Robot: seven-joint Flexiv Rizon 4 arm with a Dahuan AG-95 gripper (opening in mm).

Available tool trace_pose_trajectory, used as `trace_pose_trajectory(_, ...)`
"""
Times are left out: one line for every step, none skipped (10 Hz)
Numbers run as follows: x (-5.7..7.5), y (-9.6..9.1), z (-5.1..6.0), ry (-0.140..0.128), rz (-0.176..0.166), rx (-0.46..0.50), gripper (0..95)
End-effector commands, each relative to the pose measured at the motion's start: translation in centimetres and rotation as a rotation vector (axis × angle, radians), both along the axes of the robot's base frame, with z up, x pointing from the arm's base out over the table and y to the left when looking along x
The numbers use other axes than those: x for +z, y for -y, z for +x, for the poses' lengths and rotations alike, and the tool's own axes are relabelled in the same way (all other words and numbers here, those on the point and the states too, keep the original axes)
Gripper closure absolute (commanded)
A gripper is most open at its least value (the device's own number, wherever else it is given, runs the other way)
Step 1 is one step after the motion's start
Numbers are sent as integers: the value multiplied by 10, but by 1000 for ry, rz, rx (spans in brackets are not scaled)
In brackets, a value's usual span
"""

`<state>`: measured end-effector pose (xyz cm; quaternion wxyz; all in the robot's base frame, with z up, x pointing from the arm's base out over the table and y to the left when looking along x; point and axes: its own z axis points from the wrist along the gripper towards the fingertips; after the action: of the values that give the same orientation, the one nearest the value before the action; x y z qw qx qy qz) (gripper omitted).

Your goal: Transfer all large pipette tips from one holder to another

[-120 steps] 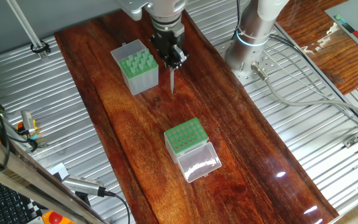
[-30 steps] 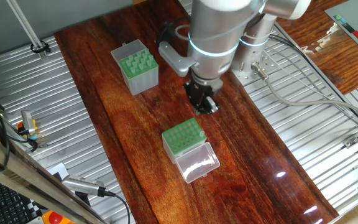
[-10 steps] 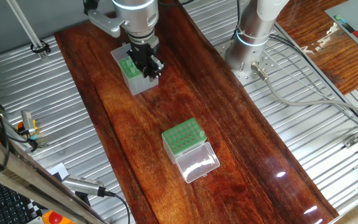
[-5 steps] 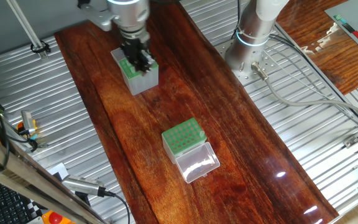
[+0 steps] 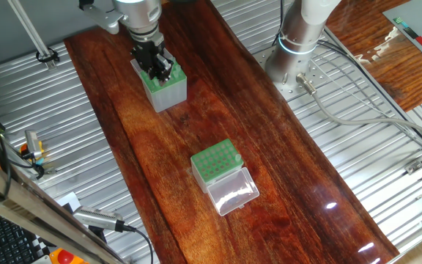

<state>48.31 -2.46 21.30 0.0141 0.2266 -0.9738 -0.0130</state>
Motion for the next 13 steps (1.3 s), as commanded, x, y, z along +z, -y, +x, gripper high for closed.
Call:
trace_pose_trajectory(-1, -1, 1, 1, -34, -110, 760)
trace_pose_trajectory(-1, -1, 1, 4, -30, -161, 760)
trace_pose_trajectory(-5, 6, 6, 6, -28, -156, 760)
trace_pose_trajectory(-10, 17, 11, 9, -27, -147, 760)
trace_pose_trajectory(-15, 31, 17, 10, -23, -135, 760)
trace_pose_trajectory(-18, 40, 20, 10, -14, -140, 760)
trace_pose_trajectory(-20, 42, 20, 7, -8, -143, 760)
trace_pose_trajectory(-20, 42, 20, 9, 0, -152, 760)
trace_pose_trajectory(-20, 42, 20, 11, 2, -160, 760)
trace_pose_trajectory(-20, 42, 20, 11, -2, -192, 760)
trace_pose_trajectory(-20, 42, 20, 10, -6, -213, 760)
trace_pose_trajectory(-20, 42, 20, 12, -8, -227, 760)
trace_pose_trajectory(-20, 42, 20, 13, -8, -235, 760)
